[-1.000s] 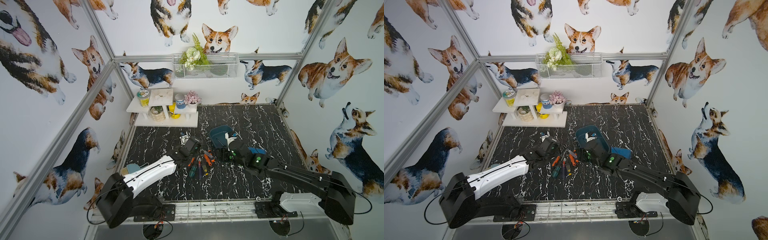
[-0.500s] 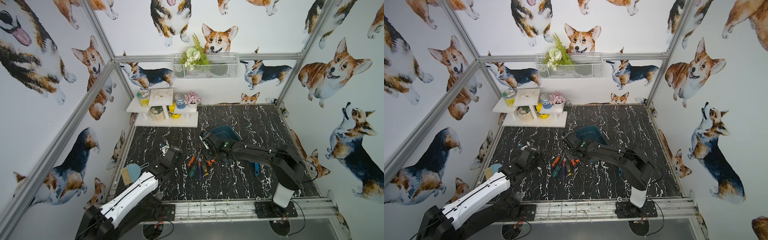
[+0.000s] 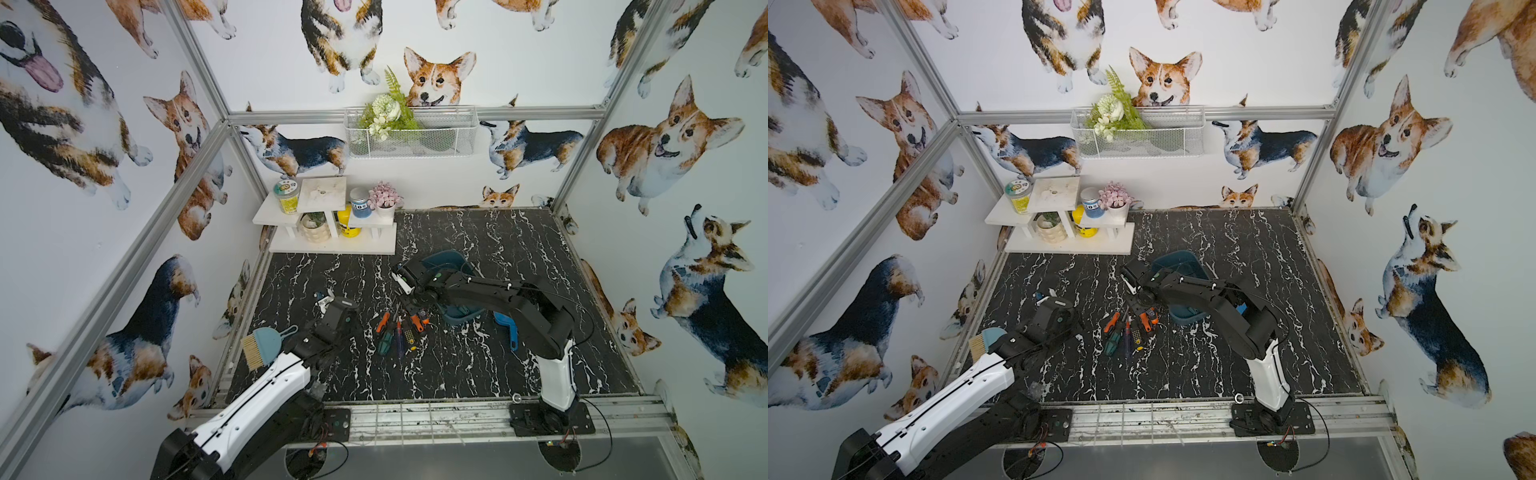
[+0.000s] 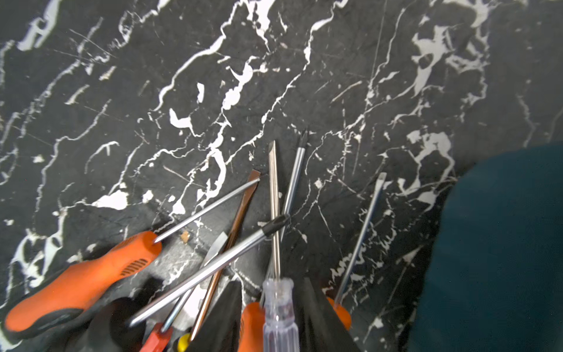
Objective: Put the screwdriver on the desktop into the storage box
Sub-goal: Pick up the screwdriver from the center of the board, then place the screwdriver in the storage box.
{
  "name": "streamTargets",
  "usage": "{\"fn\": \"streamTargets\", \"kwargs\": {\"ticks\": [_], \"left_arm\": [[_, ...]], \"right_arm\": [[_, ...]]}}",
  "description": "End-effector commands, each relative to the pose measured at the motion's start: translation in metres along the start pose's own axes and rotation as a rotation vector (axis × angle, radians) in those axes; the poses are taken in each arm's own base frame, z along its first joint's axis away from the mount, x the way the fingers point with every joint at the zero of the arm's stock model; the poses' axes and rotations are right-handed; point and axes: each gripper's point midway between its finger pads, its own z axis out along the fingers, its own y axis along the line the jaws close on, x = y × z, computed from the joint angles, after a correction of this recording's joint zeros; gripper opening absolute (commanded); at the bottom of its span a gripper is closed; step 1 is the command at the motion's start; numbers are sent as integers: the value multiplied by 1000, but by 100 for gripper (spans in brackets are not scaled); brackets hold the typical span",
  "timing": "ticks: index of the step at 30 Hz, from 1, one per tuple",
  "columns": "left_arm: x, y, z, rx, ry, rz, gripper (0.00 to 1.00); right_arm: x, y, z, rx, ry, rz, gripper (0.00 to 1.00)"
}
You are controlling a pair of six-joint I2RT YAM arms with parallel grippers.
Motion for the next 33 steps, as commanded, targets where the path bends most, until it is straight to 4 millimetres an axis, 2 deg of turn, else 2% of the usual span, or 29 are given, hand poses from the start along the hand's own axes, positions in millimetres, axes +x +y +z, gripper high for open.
{"fn": "streamTargets", "kwargs": {"ticks": [1,6,9,15,18,22,29,31,33], "left_arm": [[1,0,-1,9,9,12,47],[1,0,-2,15,6,8,45],[0,1,-2,15,1,-2,42],[-3,0,-3,15,-6,0,41],[-4,5,1,-10,-5,7,41],[-7,5,2,-21,4,15,40],[-3,2,1,11,19,20,40],[0,-2,1,35,32,34,40],[4,-8,3,63,56,59,41]], "right_arm": [[7,-6,6,28,41,-19,37],[14,-6,13,37,70,-28,36],[13,-7,13,41,65,-22,21],[1,7,-2,17,23,-39,17],[-4,10,-13,4,-12,-23,8],[-15,13,-41,-31,-98,32,0],[-25,7,-97,-92,-253,124,0],[-28,-5,-115,-112,-297,170,0],[-31,-32,-129,-112,-339,239,0]]}}
